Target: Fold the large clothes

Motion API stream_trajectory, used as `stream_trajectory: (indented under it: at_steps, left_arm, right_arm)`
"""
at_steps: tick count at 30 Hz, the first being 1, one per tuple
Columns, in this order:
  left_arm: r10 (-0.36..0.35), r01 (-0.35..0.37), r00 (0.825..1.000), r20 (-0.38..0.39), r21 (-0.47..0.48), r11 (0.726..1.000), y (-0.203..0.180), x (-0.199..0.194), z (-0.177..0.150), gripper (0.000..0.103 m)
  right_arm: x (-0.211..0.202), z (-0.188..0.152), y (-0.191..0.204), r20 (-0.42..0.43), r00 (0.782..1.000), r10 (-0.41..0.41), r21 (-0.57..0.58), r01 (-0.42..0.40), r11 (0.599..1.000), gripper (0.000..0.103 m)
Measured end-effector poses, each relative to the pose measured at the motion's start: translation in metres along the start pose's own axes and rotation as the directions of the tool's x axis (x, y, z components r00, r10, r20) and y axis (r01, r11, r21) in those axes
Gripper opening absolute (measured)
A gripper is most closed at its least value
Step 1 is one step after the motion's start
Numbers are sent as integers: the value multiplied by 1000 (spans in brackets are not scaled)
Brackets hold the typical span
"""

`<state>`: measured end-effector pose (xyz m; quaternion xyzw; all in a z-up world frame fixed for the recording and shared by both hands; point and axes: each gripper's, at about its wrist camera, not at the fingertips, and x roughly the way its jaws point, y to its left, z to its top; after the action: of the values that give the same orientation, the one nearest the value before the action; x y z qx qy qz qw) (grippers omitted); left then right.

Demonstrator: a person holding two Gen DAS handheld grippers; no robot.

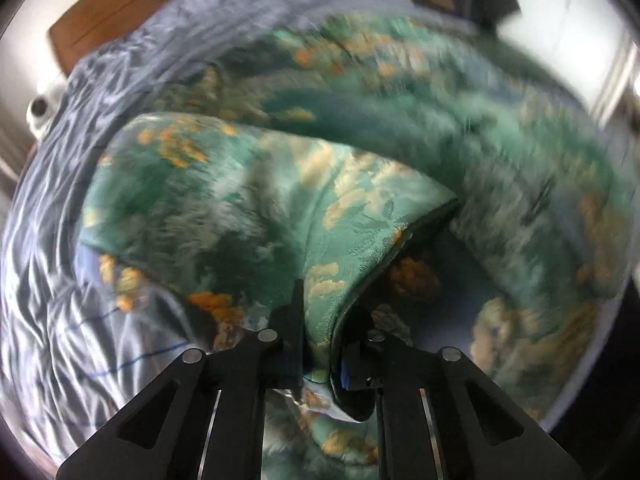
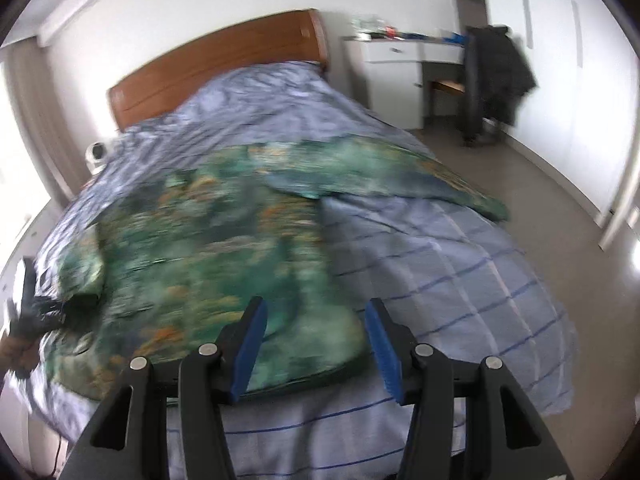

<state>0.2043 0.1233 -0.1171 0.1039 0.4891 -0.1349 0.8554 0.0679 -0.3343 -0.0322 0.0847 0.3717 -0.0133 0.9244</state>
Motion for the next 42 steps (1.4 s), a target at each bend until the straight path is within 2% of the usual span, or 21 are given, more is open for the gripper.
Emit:
stream_trajectory:
  at_steps: [3, 5, 8, 10, 13, 14, 15, 16, 18, 19, 21, 23, 24, 25, 26, 28, 29, 32, 35, 38, 42]
  left_arm:
    - [27, -15, 994, 110, -102, 995, 29, -48, -5, 10]
    - [58, -20, 981, 188, -195, 981, 58, -85, -11, 10]
    - [146, -54, 954, 261, -329, 943, 103, -132, -22, 11]
    - [233, -113, 938, 255, -410, 905, 133, -151, -34, 11]
    - [334, -180, 921, 200, -542, 821, 181, -163, -64, 12]
    - [357, -199, 916, 182, -568, 799, 191, -160, -68, 16]
    - [393, -231, 907, 151, -603, 764, 203, -160, -80, 29]
    - [450, -283, 887, 106, -645, 710, 216, -160, -95, 35]
    - [527, -347, 849, 49, -700, 624, 230, -165, -123, 60]
    - [553, -363, 833, 14, -740, 566, 238, -167, -142, 65]
    - [553, -348, 833, -13, -790, 505, 243, -167, -163, 69]
    - [539, -315, 842, -13, -822, 473, 235, -171, -182, 71]
    - [534, -301, 846, -4, -829, 472, 225, -172, -188, 75]
    - [528, -289, 849, 7, -830, 476, 221, -172, -190, 78]
    - [517, -270, 856, 27, -829, 490, 211, -177, -195, 83]
    - [480, -222, 874, 77, -815, 535, 180, -175, -191, 87]
    - [465, -203, 881, 94, -811, 548, 175, -178, -191, 89]
    - [377, -113, 912, 162, -784, 610, 128, -171, -178, 93]
    - [305, -63, 932, 194, -744, 665, 85, -157, -163, 93]
    - [262, -39, 940, 218, -696, 717, 44, -147, -147, 93]
    - [241, -33, 940, 243, -636, 771, 4, -143, -117, 96]
  right_arm:
    - [-8, 4, 18, 37, 999, 9, -50, -7, 999, 52]
    - [-15, 7, 28, 59, 998, 12, -75, -8, 997, 52]
    - [-18, 11, 40, 81, 997, 18, -106, -10, 994, 52]
    - [-17, 12, 47, 85, 996, 31, -123, -20, 992, 52]
    - [-17, 10, 57, 79, 995, 54, -138, -43, 990, 52]
    - [-16, 9, 60, 76, 995, 62, -139, -51, 989, 52]
    - [-16, 8, 63, 74, 995, 70, -142, -59, 988, 52]
    - [-17, 7, 66, 74, 994, 75, -147, -64, 987, 52]
    - [-17, 4, 70, 77, 994, 75, -163, -62, 985, 52]
    - [-19, 3, 71, 81, 994, 69, -176, -54, 983, 52]
    - [-22, 3, 71, 95, 994, 56, -189, -37, 981, 52]
    - [-25, 4, 70, 109, 993, 32, -195, -10, 981, 55]
    - [-25, 5, 69, 118, 993, 17, -198, 7, 980, 58]
    - [-26, 6, 66, 130, 991, -1, -199, 27, 980, 66]
    - [-26, 8, 65, 136, 991, -19, -201, 46, 979, 72]
    - [-24, 10, 62, 138, 989, -56, -205, 84, 975, 75]
    - [-23, 11, 61, 138, 988, -69, -205, 97, 974, 75]
    - [-22, 15, 54, 139, 984, -107, -189, 132, 973, 77]
    - [-22, 14, 45, 129, 987, -97, -162, 118, 980, 79]
    - [-18, 10, 27, 83, 993, -79, -100, 87, 991, 80]
    - [-13, 3, 11, 39, 987, -156, -55, 158, 986, 80]
